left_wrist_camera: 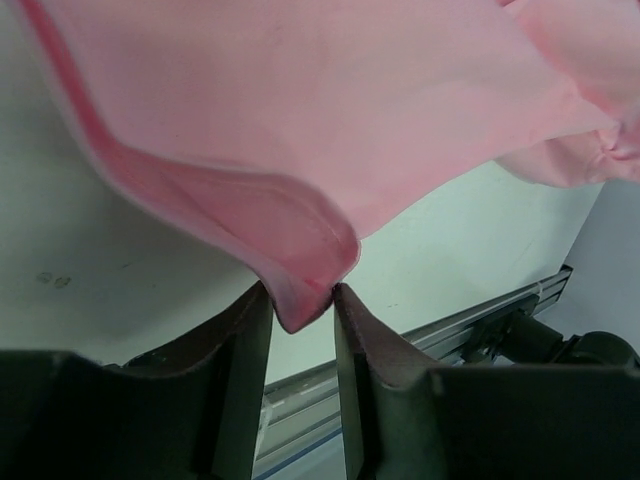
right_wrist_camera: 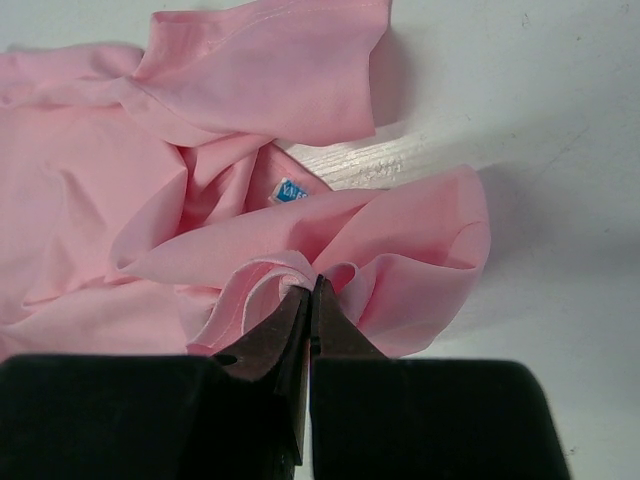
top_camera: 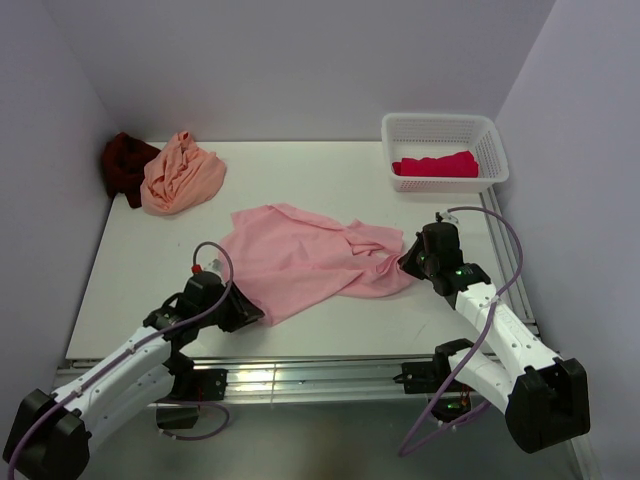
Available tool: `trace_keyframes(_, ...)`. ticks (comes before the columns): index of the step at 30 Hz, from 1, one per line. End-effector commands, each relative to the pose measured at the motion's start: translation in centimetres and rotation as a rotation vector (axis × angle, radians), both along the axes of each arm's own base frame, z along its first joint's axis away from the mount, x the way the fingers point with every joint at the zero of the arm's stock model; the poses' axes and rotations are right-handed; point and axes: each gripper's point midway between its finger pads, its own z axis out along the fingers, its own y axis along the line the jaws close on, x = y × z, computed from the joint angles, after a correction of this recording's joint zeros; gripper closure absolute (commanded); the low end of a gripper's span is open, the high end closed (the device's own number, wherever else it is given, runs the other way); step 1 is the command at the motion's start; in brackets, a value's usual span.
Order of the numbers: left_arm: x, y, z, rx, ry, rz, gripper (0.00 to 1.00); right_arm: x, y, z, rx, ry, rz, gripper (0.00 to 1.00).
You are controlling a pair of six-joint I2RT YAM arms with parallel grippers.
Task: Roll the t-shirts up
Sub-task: Flatten the tshirt
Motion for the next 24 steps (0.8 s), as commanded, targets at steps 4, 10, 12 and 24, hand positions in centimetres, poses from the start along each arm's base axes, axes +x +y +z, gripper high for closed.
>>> trace_keyframes(4,0.4,-0.3,0.5,-0.016,-0.052,-0.009,0.69,0.6,0.0,1.0,-0.001,-0.035,0.012,1.00)
trace_keyframes(10,0.9,0.5,2.2,-0.009,-0.098,0.039,0.97,0.3,0.0,0.8,-0.001,-0.034,0.017,1.00)
trace_keyframes(12,1.3,0.8,3.1,-0.012,-0.115,0.068,1.00,0.3,-0.1,0.9,-0.012,-0.037,0.022,1.00)
trace_keyframes(24,7.5,5.4,19.3,0.218,-0.367,0.285,1.00,-0.4,1.3,2.3,0.017,-0.065,0.132,1.00)
